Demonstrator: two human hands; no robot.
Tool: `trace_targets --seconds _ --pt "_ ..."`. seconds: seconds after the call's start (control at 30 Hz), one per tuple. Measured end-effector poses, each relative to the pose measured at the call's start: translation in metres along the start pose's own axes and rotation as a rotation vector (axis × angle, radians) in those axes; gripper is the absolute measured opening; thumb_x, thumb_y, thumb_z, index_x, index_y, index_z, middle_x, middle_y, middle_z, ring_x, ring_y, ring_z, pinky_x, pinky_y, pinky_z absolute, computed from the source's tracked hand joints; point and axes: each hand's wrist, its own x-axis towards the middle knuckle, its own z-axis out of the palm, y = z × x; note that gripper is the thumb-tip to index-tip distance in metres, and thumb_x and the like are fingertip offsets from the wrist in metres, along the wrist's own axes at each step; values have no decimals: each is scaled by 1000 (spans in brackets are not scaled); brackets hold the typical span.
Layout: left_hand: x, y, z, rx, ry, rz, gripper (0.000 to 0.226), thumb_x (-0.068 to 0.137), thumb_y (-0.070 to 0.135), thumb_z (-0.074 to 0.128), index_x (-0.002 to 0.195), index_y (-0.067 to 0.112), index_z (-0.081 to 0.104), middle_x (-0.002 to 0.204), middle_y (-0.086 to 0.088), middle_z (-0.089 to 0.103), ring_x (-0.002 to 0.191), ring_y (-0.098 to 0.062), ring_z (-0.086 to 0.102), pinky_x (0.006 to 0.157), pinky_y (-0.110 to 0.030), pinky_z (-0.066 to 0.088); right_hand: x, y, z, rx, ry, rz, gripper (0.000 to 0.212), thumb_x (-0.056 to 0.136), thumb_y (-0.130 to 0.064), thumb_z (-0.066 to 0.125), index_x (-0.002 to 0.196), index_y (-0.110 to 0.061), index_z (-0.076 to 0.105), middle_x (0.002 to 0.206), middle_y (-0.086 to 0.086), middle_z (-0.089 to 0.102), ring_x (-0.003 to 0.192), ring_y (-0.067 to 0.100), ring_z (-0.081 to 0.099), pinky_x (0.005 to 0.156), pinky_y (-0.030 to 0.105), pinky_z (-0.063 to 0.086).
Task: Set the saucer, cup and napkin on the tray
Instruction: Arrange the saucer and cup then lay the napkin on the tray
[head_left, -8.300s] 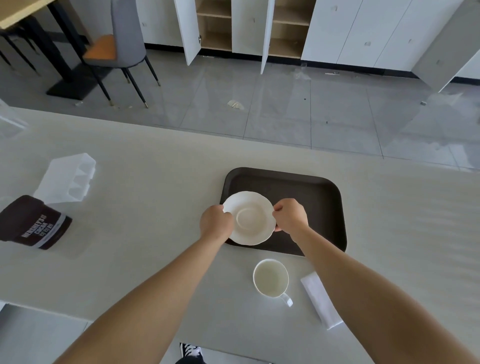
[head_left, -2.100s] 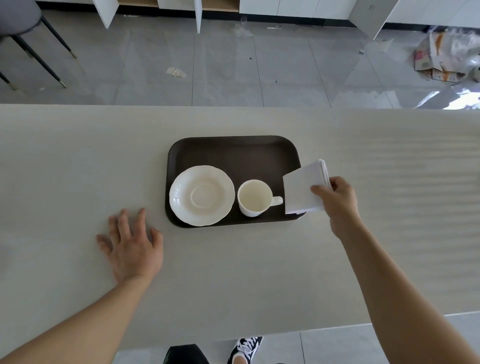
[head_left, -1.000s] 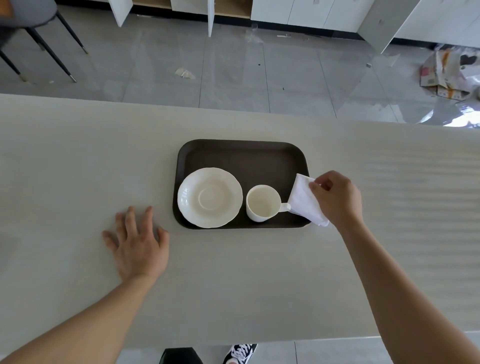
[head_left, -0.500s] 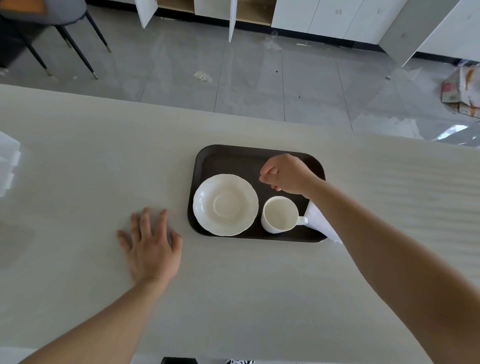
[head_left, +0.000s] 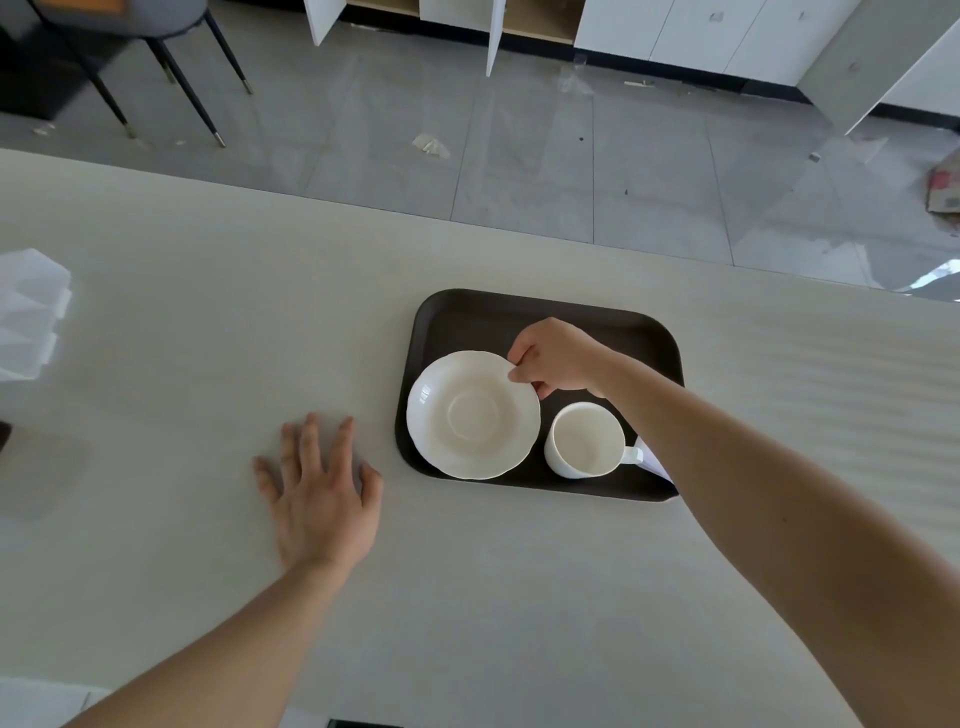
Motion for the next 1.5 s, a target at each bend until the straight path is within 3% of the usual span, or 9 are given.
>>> trace_targets --seconds 0.47,0.9,1.5 --pt "0 0 1 24 -5 -2 59 87 37 37 143 23 47 155 -15 38 148 -36 24 118 -62 10 14 1 4 92 74 54 18 85 -4 71 80 -21 72 78 5 77 59 19 75 77 38 62" --pt "0 1 -2 45 -20 -6 58 86 35 37 142 23 50 155 -14 39 148 -38 26 118 -63 13 29 6 -3 344 213 187 14 84 1 72 88 -11 74 84 10 76 60 22 75 64 32 64" --pt "0 1 -3 45 -11 2 58 86 35 38 142 22 50 153 -16 41 147 -39 28 118 -63 13 41 7 -5 575 310 292 14 83 5 70 83 -9 70 88 12 74 69 29 76 72 42 64"
